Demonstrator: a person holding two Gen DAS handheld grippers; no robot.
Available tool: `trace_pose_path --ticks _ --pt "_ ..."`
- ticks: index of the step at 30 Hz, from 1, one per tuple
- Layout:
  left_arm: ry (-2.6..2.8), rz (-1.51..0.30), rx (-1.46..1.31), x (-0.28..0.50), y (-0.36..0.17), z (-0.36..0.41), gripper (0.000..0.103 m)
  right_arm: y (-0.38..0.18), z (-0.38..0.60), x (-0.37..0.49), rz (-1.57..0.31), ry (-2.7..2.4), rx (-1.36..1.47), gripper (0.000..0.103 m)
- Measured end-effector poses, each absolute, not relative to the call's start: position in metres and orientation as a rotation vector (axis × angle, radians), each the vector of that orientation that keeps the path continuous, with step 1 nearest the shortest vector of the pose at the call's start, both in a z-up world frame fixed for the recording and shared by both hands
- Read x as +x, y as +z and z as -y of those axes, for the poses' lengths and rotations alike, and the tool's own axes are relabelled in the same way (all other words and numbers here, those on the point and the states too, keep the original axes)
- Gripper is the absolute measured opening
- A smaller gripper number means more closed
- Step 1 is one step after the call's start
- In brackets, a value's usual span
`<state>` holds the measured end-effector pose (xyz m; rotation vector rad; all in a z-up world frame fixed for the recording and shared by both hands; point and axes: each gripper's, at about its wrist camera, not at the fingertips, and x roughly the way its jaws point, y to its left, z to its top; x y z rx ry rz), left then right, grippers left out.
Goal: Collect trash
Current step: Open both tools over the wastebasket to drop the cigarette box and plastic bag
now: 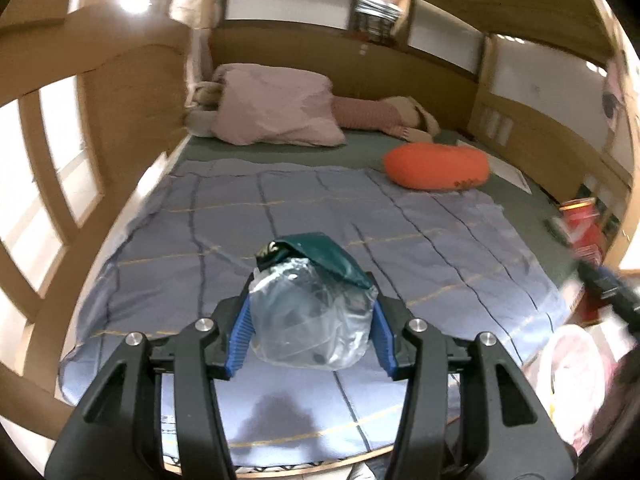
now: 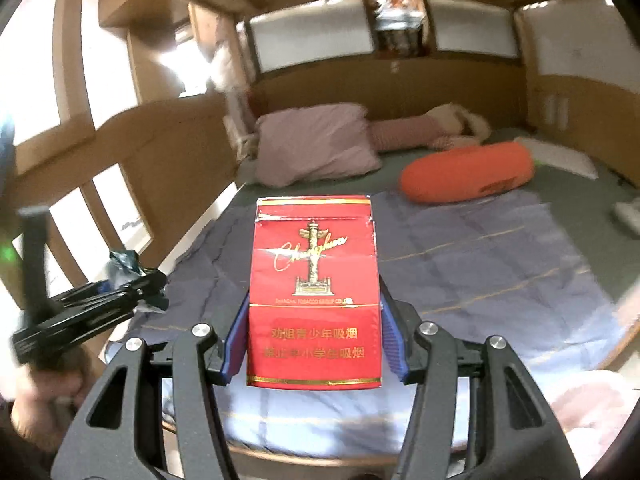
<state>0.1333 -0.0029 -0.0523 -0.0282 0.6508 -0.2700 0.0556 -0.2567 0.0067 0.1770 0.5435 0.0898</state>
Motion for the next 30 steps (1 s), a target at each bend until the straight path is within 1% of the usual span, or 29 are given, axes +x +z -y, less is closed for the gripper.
trace_pose_path --ticks 3,6,11,12,13,15,17,18,19,20,21,22,24,27,29,30 --pt "-0.350 -0.653 0.004 0.125 -0.054 0.028 0.051 0.014 0.301 0.008 -0.540 0.014 0.153 0.056" --pt "-0.466 -0.672 0.026 0.114 -0.053 0.065 0.051 0.001 0.340 -0.035 -0.577 -0.081 0.143 0.056" --pt "-0.695 -0.682 0.135 0.073 -0.047 0.159 0.051 -0.051 0.390 -0.079 -0.722 -0.179 0.212 0.057" --pt "-0.735 -0.686 0.146 0.066 -0.047 0.174 0.051 -0.058 0.397 -0.082 -0.752 -0.176 0.230 0.065" --pt "-0.803 -0.698 0.157 0.054 -0.045 0.199 0.051 -0.064 0.404 -0.087 -0.782 -0.177 0.248 0.071" --pt "-0.876 -0.720 0.167 0.040 -0.045 0.229 0.051 -0.061 0.417 -0.100 -0.749 -0.242 0.260 0.072" --pt "-0.973 -0.748 0.182 0.023 -0.046 0.263 0.056 -0.039 0.434 -0.125 -0.585 -0.329 0.338 0.077" --pt "-1.025 -0.763 0.199 0.014 -0.047 0.281 0.069 -0.029 0.442 -0.136 -0.510 -0.364 0.379 0.086" --pt "-1.053 -0.773 0.211 0.007 -0.049 0.291 0.084 -0.013 0.452 -0.153 -0.390 -0.420 0.444 0.091" --pt "-1.089 -0.775 0.221 -0.001 -0.049 0.302 0.089 -0.008 0.456 -0.158 -0.353 -0.433 0.467 0.092" --pt "-1.116 -0.769 0.228 -0.006 -0.049 0.309 0.091 -0.002 0.459 -0.162 -0.322 -0.442 0.488 0.092" --pt "-1.129 -0.770 0.235 -0.009 -0.048 0.313 0.092 0.003 0.461 -0.164 -0.298 -0.443 0.503 0.092" --pt "-1.124 -0.777 0.229 -0.007 -0.047 0.311 0.095 0.010 0.457 -0.161 -0.293 -0.433 0.493 0.092" --pt "-1.029 -0.747 0.190 0.019 -0.040 0.276 0.099 0.010 0.437 -0.145 -0.326 -0.423 0.449 0.092" --pt "-0.939 -0.726 0.185 0.041 -0.037 0.254 0.099 0.009 0.430 -0.122 -0.382 -0.373 0.416 0.093" --pt "-0.864 -0.714 0.182 0.056 -0.035 0.231 0.100 0.008 0.422 -0.112 -0.402 -0.352 0.408 0.093"
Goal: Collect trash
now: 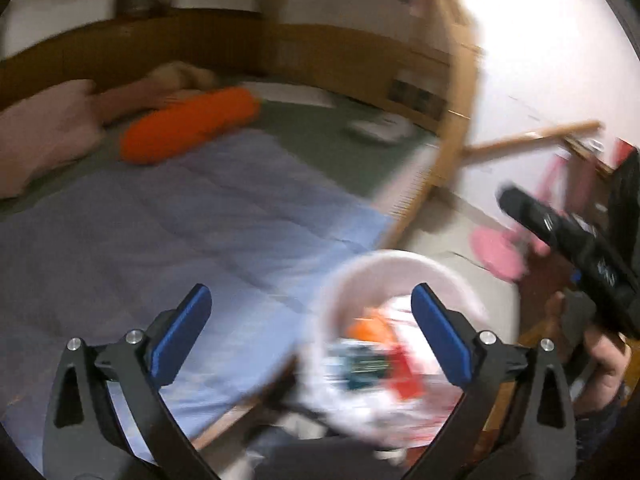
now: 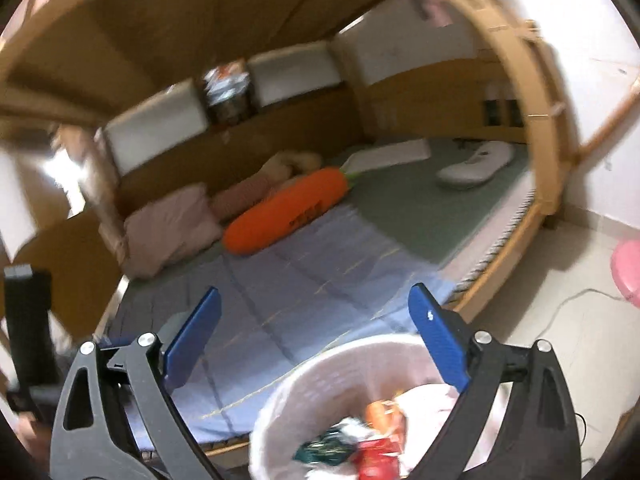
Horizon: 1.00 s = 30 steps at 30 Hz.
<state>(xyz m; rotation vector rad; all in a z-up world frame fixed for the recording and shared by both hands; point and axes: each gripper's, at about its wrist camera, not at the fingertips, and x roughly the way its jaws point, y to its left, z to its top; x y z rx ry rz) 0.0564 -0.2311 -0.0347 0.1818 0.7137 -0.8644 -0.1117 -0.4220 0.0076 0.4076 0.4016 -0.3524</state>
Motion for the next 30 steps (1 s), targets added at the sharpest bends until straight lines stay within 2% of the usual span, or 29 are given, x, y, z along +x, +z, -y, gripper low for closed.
trace_pose_path --ticks 9,16,20,25,30 --pt "-0.305 -0.627 0.084 0.143 -0.025 0.030 0.100 0.008 0.296 0.041 -0.489 -0.084 0.246 0.094" --pt "-0.025 -0.651 -0.087 0.161 -0.047 -0.072 0.100 -0.014 0.203 0.115 -0.531 -0.034 0.129 0.094" --pt "-0.060 -0.671 -0.130 0.154 -0.051 -0.081 0.100 -0.031 0.175 0.133 -0.590 -0.049 0.098 0.094" --pt "-0.056 -0.666 -0.020 0.155 -0.056 -0.056 0.100 -0.032 0.174 0.134 -0.570 -0.080 0.084 0.094" --pt "-0.061 -0.627 -0.042 0.151 -0.055 -0.047 0.100 -0.035 0.186 0.137 -0.586 -0.092 0.110 0.094"
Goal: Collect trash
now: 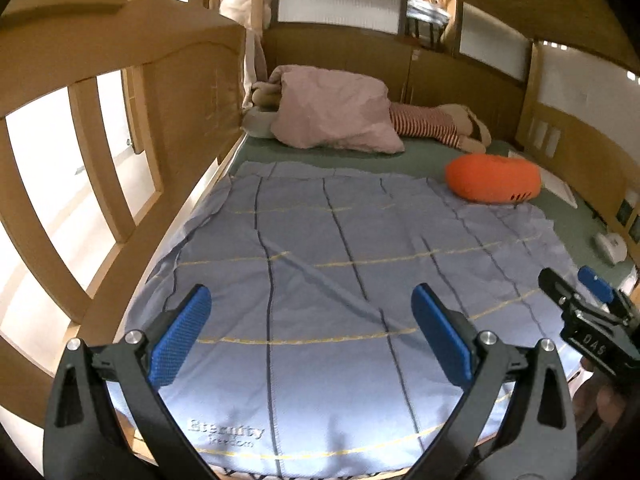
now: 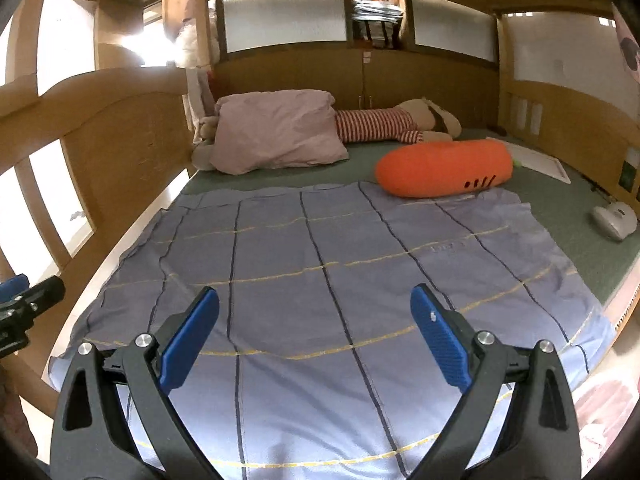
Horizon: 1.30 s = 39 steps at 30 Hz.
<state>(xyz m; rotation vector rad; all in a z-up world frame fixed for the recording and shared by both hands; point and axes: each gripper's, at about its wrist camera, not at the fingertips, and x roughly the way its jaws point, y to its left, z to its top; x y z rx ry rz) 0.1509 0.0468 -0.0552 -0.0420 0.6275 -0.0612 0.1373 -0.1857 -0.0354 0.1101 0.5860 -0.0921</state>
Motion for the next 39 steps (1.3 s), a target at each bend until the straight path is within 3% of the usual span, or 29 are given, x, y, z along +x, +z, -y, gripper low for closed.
trace_pose_path --ticks 13,18,39 --pt "0.015 -0.576 -0.053 0.145 -0.061 -0.045 0.100 -0.036 0.188 0.141 -0.579 -0.076 0.117 0.095" --pt "0.019 -0.595 -0.077 0.148 -0.063 -0.046 0.100 -0.036 0.194 0.139 -0.564 -0.077 0.122 0.099" --pt "-0.027 -0.638 -0.023 0.156 -0.072 -0.029 0.100 -0.039 0.190 0.145 -0.591 -0.063 0.128 0.099"
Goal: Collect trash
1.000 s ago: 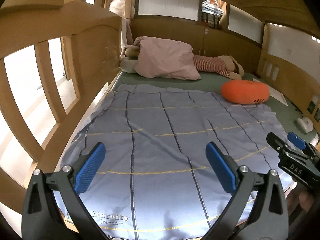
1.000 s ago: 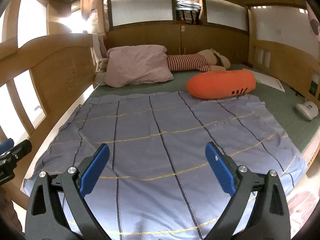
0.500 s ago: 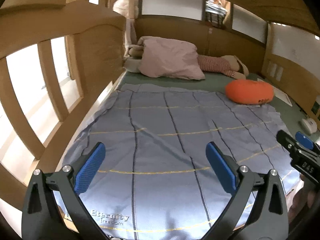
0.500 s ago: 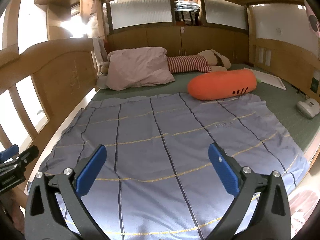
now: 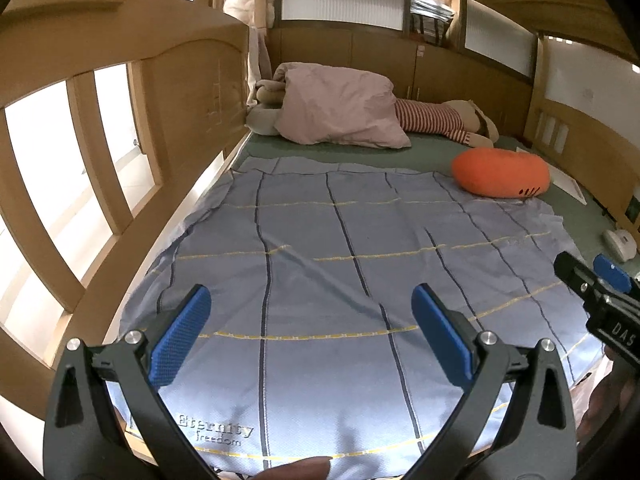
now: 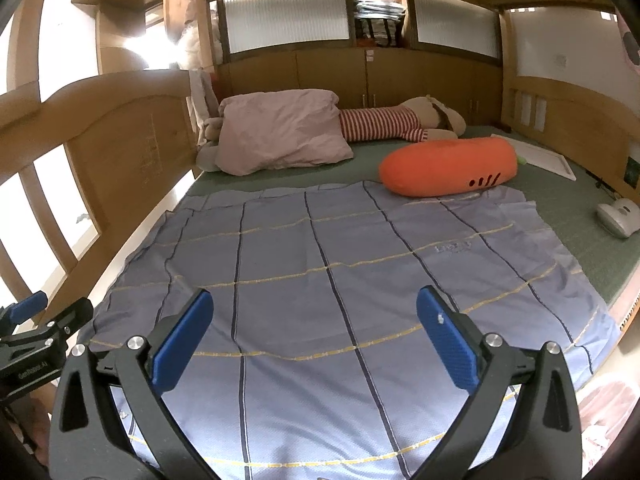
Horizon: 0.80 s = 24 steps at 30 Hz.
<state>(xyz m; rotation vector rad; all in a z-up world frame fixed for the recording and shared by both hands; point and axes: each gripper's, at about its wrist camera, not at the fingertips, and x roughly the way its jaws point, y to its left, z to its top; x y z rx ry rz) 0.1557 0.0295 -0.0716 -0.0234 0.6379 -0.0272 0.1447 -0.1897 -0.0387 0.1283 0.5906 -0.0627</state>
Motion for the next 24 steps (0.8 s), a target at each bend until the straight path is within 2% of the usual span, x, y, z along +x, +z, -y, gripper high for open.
trace_pose_path --ticks 24 --pt "-0.029 -0.610 -0.032 0.154 -0.066 -0.029 0.100 -0.044 0.178 0.151 -0.614 -0.058 0.105 0.099"
